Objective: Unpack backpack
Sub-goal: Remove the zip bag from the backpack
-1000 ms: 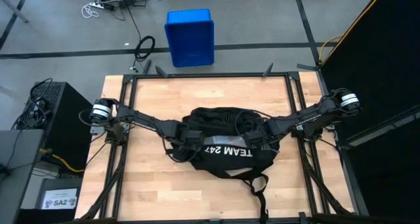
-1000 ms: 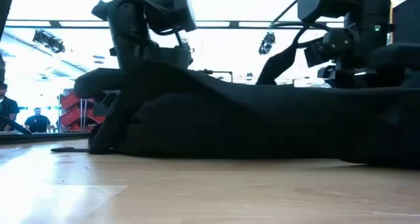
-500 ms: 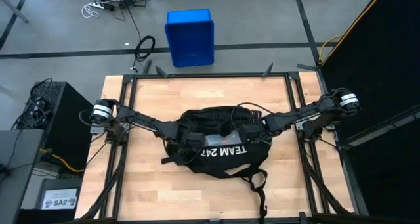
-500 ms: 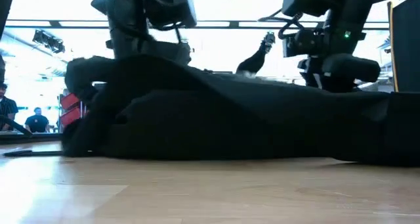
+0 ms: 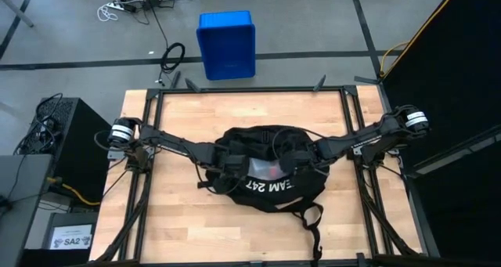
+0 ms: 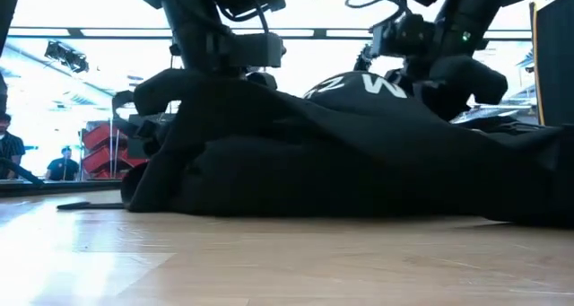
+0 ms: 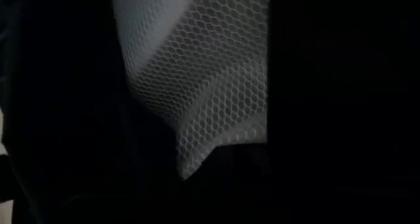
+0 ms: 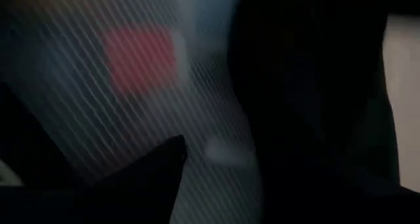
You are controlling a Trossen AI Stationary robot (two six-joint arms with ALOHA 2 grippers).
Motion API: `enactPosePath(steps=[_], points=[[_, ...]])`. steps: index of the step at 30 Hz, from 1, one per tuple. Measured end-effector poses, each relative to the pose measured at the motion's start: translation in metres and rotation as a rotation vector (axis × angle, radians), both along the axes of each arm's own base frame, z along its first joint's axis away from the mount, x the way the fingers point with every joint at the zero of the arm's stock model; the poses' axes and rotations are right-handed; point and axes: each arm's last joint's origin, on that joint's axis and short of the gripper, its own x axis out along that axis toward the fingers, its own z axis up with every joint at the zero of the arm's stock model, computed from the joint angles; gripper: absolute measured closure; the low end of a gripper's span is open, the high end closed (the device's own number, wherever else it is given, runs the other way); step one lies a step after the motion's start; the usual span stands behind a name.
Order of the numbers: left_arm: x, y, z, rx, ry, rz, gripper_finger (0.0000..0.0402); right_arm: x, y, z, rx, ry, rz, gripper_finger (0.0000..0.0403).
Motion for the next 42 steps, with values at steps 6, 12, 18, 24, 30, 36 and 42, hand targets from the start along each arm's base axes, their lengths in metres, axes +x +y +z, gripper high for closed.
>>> enactPosePath(steps=[6,12,18,24,30,36,42], points=[[0.008,0.0,0.017,0.02,-0.041,0.013,0.0401,0.011,0.016,0.008,0.095,-0.138,0.115,0.0158],[0.014,0.0,0.029,0.041,-0.08,-0.005,0.0401,0.014,0.031,0.014,0.167,-0.213,0.196,0.0167],[0.017,0.0,0.034,0.04,-0.111,-0.005,0.0401,0.013,0.043,0.016,0.181,-0.244,0.236,0.0177],[0.02,0.0,0.035,0.051,-0.142,0.003,0.0401,0.014,0.057,0.021,0.265,-0.303,0.325,0.0179],[0.024,0.002,0.039,0.109,-0.204,0.044,0.0401,0.013,0.069,0.025,0.352,-0.325,0.381,0.0172],[0.025,0.005,0.04,0.116,-0.223,0.06,0.0401,0.009,0.078,0.025,0.411,-0.31,0.391,0.0184],[0.025,0.007,0.04,0.144,-0.212,0.028,0.04,0.008,0.079,0.025,0.365,-0.322,0.387,0.0202]])
